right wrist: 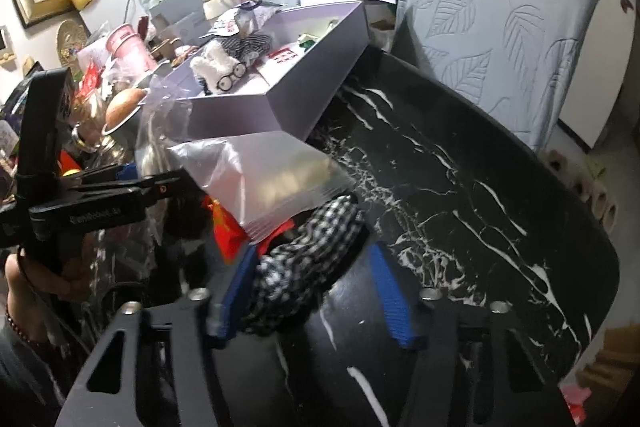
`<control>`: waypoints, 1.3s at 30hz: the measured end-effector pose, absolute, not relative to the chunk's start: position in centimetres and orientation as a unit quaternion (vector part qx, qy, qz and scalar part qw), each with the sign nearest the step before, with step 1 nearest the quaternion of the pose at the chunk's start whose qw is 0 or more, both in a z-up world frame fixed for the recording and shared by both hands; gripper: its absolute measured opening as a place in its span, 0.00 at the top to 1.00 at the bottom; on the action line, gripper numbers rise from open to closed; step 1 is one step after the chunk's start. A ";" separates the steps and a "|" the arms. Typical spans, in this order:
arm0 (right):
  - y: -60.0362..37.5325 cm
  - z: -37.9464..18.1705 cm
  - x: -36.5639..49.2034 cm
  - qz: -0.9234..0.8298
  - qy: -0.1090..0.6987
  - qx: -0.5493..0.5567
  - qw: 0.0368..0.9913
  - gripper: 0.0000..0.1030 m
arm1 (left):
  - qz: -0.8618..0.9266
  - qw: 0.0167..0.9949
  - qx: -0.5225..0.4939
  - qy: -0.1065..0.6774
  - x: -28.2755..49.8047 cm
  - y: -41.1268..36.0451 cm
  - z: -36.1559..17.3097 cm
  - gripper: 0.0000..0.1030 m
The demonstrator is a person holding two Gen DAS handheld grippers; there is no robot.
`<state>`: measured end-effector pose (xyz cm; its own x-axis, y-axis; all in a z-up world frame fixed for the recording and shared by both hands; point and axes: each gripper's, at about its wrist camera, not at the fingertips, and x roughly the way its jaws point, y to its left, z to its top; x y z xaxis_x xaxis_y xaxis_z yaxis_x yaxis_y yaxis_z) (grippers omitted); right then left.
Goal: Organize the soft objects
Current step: 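Grasp the bagged white flower with the left tool while the right tool grasps the gingham cloth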
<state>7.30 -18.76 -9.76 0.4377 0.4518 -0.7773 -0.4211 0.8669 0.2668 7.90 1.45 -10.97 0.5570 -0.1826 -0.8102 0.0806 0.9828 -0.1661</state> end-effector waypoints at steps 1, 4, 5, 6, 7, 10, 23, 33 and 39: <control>-18.8 -9.8 7.2 0.260 0.466 0.019 0.846 0.59 | -0.078 0.880 -0.052 0.465 7.6 1.1 -10.9 0.40; -18.9 -9.5 6.8 0.264 0.469 0.016 0.843 0.68 | -0.081 0.880 -0.049 0.465 6.6 0.4 -10.6 0.40; -18.9 -9.4 6.7 0.263 0.468 0.012 0.843 0.69 | -0.081 0.879 -0.049 0.466 6.1 0.1 -10.4 0.40; -19.0 -9.3 6.6 0.261 0.468 0.006 0.844 0.69 | -0.085 0.878 -0.050 0.468 5.6 -0.2 -10.2 0.40; -19.2 -9.3 6.5 0.258 0.468 0.002 0.845 0.69 | -0.089 0.878 -0.051 0.468 5.1 -0.4 -10.0 0.40; -20.0 -9.2 6.1 0.255 0.472 -0.003 0.844 0.69 | -0.096 0.874 -0.056 0.474 3.7 -1.1 -9.7 0.40; -22.5 -8.9 3.9 0.221 0.479 -0.012 0.849 0.68 | -0.102 0.858 -0.070 0.498 0.5 -2.6 -10.4 0.40; -21.6 -9.8 3.1 0.156 0.463 0.001 0.873 0.40 | -0.092 0.862 -0.102 0.487 -0.1 -2.1 -10.1 0.40; -21.7 -9.9 2.7 0.143 0.447 0.014 0.883 0.40 | -0.084 0.865 -0.115 0.482 -0.3 -1.7 -9.8 0.40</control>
